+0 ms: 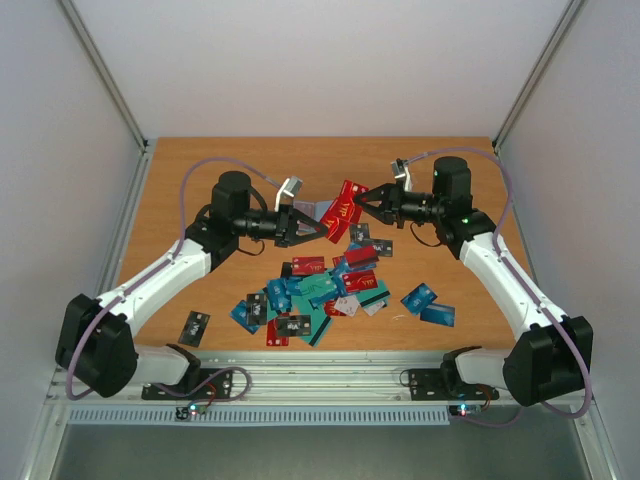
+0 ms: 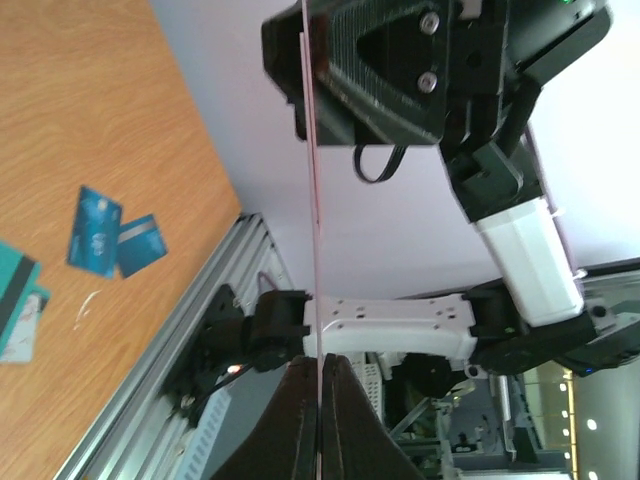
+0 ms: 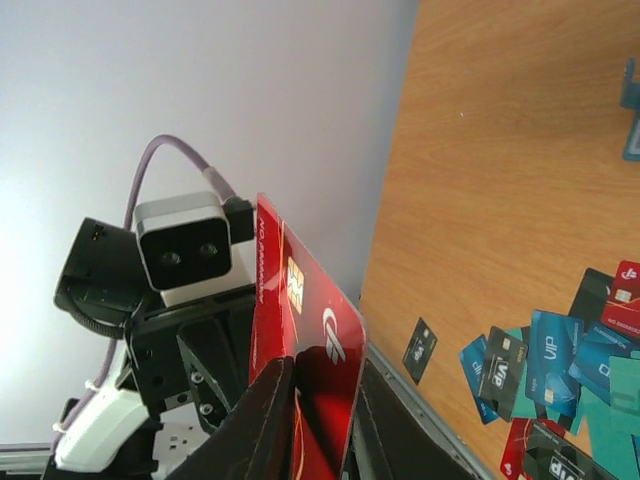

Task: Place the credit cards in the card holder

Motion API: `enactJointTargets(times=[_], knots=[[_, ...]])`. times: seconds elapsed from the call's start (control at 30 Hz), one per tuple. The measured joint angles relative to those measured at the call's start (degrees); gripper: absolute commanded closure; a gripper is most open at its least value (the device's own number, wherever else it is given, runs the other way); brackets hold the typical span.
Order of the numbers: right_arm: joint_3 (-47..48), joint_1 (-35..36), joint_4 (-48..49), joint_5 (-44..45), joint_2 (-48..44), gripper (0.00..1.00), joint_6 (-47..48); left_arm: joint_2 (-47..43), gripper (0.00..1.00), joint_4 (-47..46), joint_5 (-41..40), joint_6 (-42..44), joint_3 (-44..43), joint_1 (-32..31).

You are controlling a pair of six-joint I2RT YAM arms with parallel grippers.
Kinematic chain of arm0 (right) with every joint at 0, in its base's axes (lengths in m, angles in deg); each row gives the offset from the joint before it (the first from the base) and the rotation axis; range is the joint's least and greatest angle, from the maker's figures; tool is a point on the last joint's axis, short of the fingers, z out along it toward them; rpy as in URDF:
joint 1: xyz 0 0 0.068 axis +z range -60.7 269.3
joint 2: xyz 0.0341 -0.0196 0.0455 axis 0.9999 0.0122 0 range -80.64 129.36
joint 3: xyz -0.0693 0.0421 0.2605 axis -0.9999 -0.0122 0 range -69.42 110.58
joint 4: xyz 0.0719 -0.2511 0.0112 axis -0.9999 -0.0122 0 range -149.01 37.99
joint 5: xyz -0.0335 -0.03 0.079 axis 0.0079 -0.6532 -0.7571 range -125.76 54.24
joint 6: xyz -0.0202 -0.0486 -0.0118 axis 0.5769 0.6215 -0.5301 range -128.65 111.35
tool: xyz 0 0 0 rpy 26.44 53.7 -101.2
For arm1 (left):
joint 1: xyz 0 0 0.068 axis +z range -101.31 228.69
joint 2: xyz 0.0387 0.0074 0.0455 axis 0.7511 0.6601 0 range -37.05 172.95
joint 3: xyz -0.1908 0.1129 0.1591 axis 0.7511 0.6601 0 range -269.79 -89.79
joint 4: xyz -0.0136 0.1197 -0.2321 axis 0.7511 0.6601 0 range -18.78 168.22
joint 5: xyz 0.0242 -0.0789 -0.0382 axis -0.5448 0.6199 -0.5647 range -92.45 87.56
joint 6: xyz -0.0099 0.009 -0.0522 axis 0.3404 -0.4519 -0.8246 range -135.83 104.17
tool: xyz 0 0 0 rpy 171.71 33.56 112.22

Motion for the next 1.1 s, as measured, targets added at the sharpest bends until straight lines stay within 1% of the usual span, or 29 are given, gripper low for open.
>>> enactJointTargets(times=[0.23,0.37,0.43,0.47,0.53,0.57,0.63,0.73,0.83,0.9,1.0,1.1], knots=[[-1.92,0.0,-0.55,0.98,1.31,0.9,0.66,-2.82,1.0,17.49,-3.63,9.99,-0.02,0.07],[-4.28,0.0,-0.22,1.49,1.51,0.89,1.64,-5.25,1.0,26.34,-7.65,14.84,-0.02,0.42],[-7.02,0.0,0.98,1.46,1.97,0.88,1.99,-6.82,1.0,30.56,-10.21,16.94,-0.02,0.81],[-8.66,0.0,1.7,1.46,2.58,0.84,2.14,-7.58,1.0,32.37,-11.37,17.9,-0.02,1.01],[-11.8,0.0,2.25,1.75,4.48,0.67,2.93,-8.79,1.0,35.21,-13.55,19.52,-0.02,1.27],[-13.2,0.0,1.88,2.25,5.79,0.62,3.61,-9.22,1.0,36.41,-14.62,20.15,-0.02,1.38],[-14.69,0.0,-1.51,4.26,8.48,0.54,6.05,-9.68,1.0,38.42,-16.72,21.27,-0.02,1.51],[-14.08,0.0,-9.7,8.79,11.39,0.44,10.84,-9.84,1.0,39.6,-19.02,21.79,-0.02,1.55],[-11.61,0.0,-17.42,12.7,11.65,0.39,14.99,-9.88,1.0,39.45,-20.79,21.33,-0.02,1.55],[-9.29,0.0,-20.48,13.6,10.78,0.37,16.52,-9.92,1.0,39.04,-21.49,20.57,-0.02,1.55],[-6.54,0.0,-21.05,12.09,7.61,0.36,16.65,-9.92,1.0,37.38,-21.77,18.45,-0.22,1.55],[-3.76,0.15,-18.45,8.37,3.61,0.35,14.23,-9.9,1.0,33.4,-21.4,14.93,-0.9,1.55]])
